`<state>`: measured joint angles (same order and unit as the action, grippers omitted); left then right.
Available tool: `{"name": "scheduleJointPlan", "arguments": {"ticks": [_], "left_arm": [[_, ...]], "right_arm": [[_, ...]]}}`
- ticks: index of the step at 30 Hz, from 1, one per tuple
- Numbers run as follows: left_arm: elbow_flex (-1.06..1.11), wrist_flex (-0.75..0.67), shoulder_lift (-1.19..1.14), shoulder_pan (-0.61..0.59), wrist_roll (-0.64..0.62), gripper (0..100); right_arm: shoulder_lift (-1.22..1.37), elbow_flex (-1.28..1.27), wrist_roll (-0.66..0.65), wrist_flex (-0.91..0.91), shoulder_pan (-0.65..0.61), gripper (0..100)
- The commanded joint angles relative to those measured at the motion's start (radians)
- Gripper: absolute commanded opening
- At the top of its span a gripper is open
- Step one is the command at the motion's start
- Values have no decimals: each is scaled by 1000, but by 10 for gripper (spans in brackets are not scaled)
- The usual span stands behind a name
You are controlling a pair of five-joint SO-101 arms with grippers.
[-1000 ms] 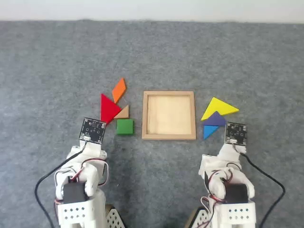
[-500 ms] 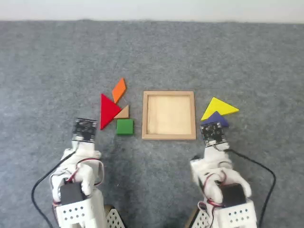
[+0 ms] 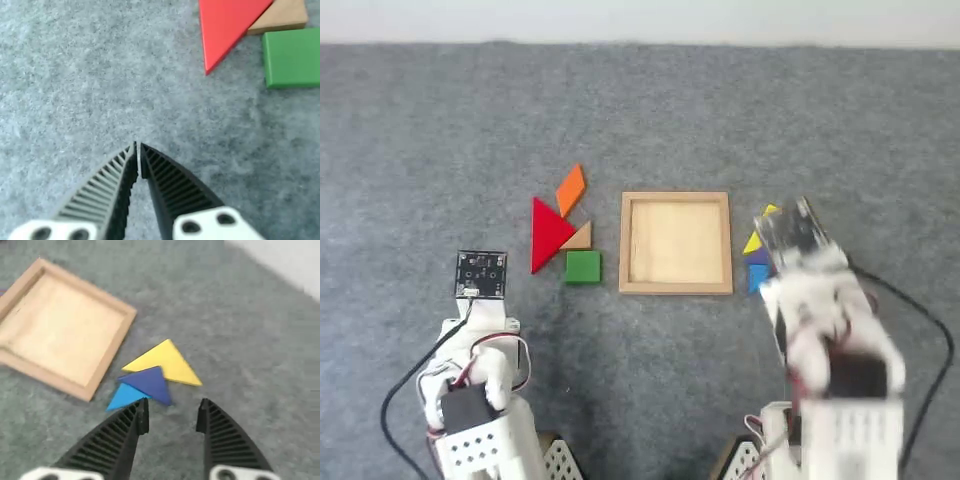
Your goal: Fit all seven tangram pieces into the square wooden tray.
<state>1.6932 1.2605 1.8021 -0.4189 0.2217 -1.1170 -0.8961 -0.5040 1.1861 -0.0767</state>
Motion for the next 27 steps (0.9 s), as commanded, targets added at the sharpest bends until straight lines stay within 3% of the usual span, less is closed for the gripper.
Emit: {"name": "scheduleJointPlan", "arguments": {"ticks": [1, 10, 19, 27], "left_arm": [[-10, 6, 18, -8, 6, 13], [-10, 6, 18, -12, 6, 13], [-10, 6, 18, -15, 8, 13], [-10, 6, 18, -15, 8, 13]], "right_arm": [[390, 222, -14, 1, -39, 217], [908, 511, -12, -42, -76, 390], [1205, 574, -3, -166, -71, 395], [1227, 572, 463, -140, -16, 395]]}}
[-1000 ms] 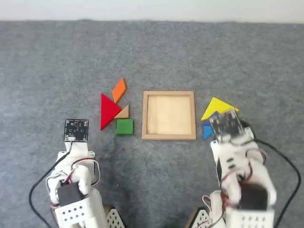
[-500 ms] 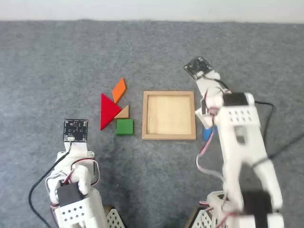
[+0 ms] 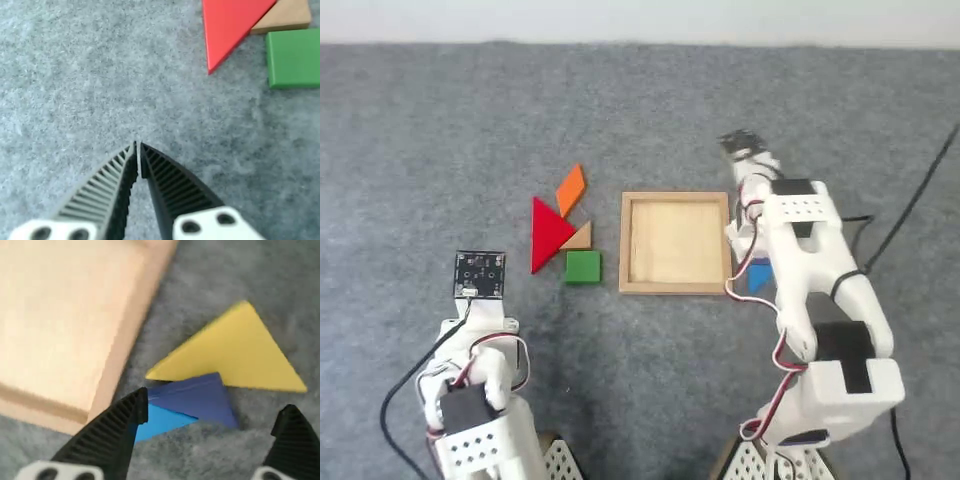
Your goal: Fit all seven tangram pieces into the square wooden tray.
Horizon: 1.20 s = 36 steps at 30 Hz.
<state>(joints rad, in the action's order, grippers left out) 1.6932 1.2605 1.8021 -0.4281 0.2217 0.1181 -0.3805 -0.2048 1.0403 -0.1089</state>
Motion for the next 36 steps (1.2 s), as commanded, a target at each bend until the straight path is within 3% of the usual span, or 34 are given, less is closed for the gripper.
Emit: {"name": "scheduleJointPlan", "arguments": {"ticks": [1, 9, 12, 19, 25, 36], "left_arm": [[-10, 6, 18, -6, 8, 13], [-12, 6, 18, -6, 8, 13], [-12, 6, 18, -6, 8, 13], [-12, 6, 18, -6, 8, 13], [-12, 6, 18, -6, 8, 13], [-10, 6, 18, -6, 8, 13]], "right_arm": [[-10, 57, 218, 5, 7, 395], [1, 37, 793, 70, -56, 395], [5, 18, 902, 53, -54, 395], [120, -3, 902, -22, -54, 395], [143, 3, 723, 64, -62, 394], [154, 66, 620, 139, 12, 394]]}}
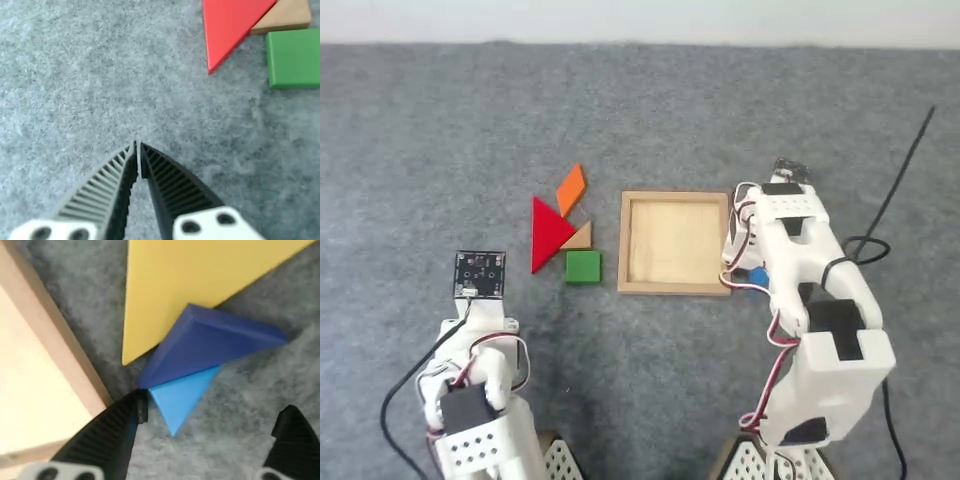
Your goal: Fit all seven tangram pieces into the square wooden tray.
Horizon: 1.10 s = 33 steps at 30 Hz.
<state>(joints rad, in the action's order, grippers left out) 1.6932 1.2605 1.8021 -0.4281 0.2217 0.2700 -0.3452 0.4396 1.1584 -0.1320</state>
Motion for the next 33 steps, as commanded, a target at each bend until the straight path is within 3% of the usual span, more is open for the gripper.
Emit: {"name": "scheduleJointPlan", "arguments": {"ticks": [1, 10, 15, 17, 27, 30, 33], "left_arm": [[-10, 6, 18, -6, 8, 13], [-10, 6, 18, -6, 8, 13], [-10, 6, 18, -6, 8, 13], [-10, 6, 18, -6, 8, 13], [-10, 6, 18, -5, 8, 13], [-10, 6, 18, -3, 8, 13], [-10, 6, 18, -3, 8, 13]], "right_arm": [[2, 37, -26, 21, 41, 394], [-2, 55, -72, 27, 61, 391], [-16, 55, -153, 35, 61, 242], [-54, 60, -199, 67, 62, 204], [-398, 80, -262, 286, 188, 203], [-401, 55, -259, 162, 174, 199], [-329, -14, -261, -102, 140, 198]]}}
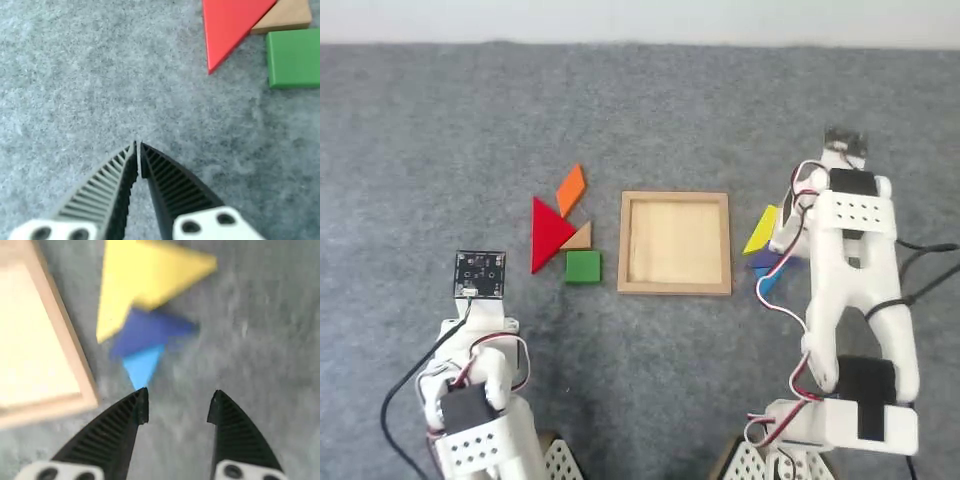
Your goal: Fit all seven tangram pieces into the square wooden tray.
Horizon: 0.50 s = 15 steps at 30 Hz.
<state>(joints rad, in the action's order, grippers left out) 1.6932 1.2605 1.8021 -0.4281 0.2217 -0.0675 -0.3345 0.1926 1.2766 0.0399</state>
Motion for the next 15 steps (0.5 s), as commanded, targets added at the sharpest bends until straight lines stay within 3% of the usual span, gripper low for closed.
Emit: {"name": "scheduleJointPlan", "arguments": {"ticks": [1, 5, 8, 15], "left_arm": [[-10, 6, 18, -3, 8, 13], [-10, 6, 18, -5, 8, 13], [-10, 6, 18, -5, 8, 13], [-10, 6, 18, -5, 8, 13]], "right_arm": [[39, -37, -14, -294, -47, 195], [151, -31, -14, -458, -102, 79], [193, -32, -15, -475, -124, 27], [174, -37, -18, -242, -114, 35]]}}
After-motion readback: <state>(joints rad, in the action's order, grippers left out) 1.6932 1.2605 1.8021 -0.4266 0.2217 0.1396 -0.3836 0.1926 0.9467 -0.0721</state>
